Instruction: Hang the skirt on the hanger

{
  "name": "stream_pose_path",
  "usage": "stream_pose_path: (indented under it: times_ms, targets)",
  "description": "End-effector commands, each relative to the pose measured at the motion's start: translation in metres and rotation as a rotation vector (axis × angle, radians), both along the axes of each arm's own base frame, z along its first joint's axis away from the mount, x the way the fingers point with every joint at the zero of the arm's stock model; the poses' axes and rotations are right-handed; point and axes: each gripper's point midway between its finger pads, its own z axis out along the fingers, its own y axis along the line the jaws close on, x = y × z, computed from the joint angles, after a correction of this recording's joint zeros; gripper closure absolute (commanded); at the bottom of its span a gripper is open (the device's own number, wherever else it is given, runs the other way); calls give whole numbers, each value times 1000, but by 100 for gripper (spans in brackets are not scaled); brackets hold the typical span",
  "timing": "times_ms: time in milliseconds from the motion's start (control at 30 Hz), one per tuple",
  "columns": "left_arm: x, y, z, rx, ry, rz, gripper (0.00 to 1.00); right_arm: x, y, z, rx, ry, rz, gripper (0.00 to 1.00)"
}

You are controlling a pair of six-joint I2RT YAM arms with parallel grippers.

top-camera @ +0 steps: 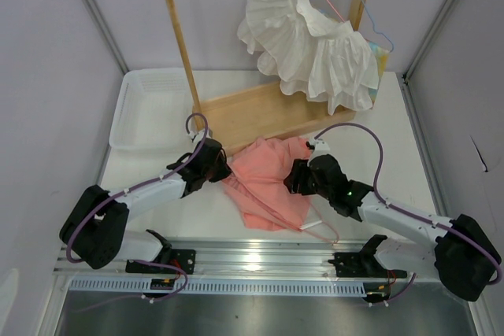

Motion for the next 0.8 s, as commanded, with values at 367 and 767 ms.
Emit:
stream_pose_path:
  times_ms: [367,767]
  targets:
    - [10,-5,13,6,-50,-8,100,17,10,-5,75,9,-15,42]
    - [11,-8,14,1,-52,-12,100,9,20,-1,192,28,30,48]
